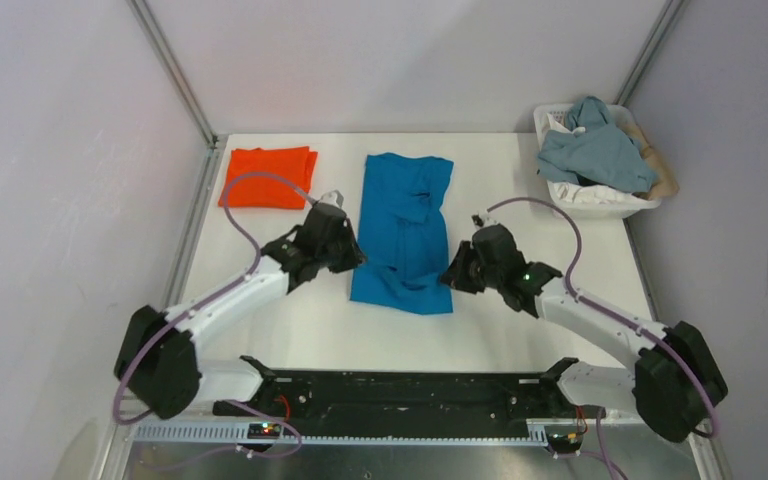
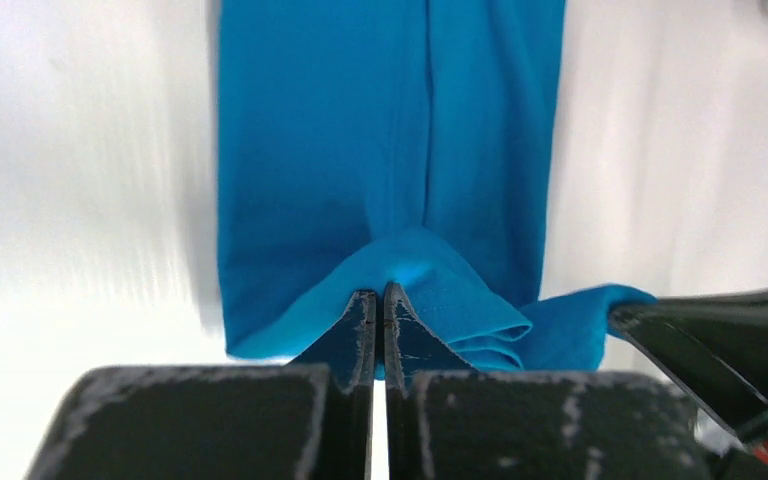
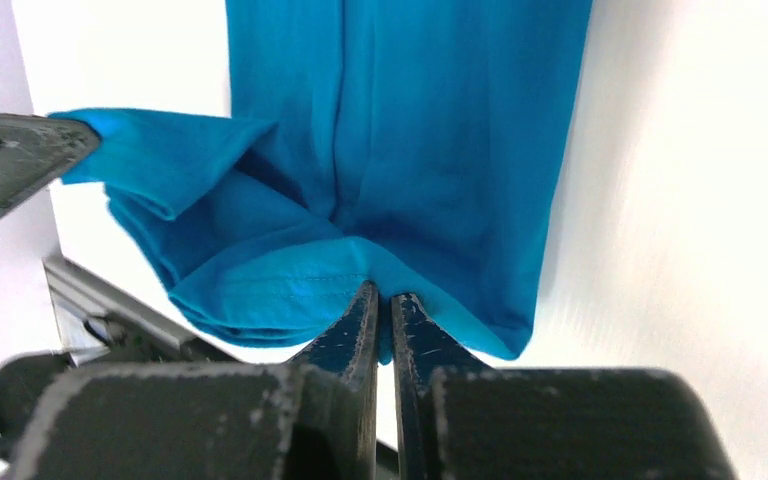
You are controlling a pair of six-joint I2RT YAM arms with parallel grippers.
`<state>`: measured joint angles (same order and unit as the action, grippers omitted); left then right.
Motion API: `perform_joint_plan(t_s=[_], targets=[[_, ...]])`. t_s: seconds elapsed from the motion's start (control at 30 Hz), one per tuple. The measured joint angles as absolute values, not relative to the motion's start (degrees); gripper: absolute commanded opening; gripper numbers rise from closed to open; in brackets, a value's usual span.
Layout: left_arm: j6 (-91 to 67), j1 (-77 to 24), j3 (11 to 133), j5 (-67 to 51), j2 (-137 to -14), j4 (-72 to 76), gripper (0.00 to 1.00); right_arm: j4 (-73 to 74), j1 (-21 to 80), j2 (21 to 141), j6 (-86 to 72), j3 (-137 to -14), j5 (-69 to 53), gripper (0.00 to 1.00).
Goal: Fold and stack the t-shirts
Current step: Fold the folded rectangular tshirt in 1/3 of the way
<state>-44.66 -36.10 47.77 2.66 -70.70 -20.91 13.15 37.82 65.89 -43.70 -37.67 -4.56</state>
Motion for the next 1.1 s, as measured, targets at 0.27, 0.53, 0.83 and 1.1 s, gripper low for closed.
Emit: perform_joint_plan(t_s=[0.27, 0.53, 0.83, 1.1], targets=[[-40.8, -27.8, 59.2, 1.2, -85.6, -20.2, 0.00, 7.2, 28.5, 78.6, -39.6, -46.8, -7.9, 0.08], [-37.0, -24.1, 67.9, -3.3, -96.1, -19.9, 0.01, 1.7, 23.1, 89.1, -38.1, -50.7, -12.8, 0.08], [-34.7, -21.9, 71.3, -5.9, -103.8, -19.9, 0.28, -1.1, 21.1, 96.1, -37.2, -55.2, -14.7, 0.22], [-32.3, -20.8, 73.1, -6.5, -104.4, -19.9, 0.99, -1.0, 19.5, 97.7, -36.4, -57.3, -13.9, 0.97]])
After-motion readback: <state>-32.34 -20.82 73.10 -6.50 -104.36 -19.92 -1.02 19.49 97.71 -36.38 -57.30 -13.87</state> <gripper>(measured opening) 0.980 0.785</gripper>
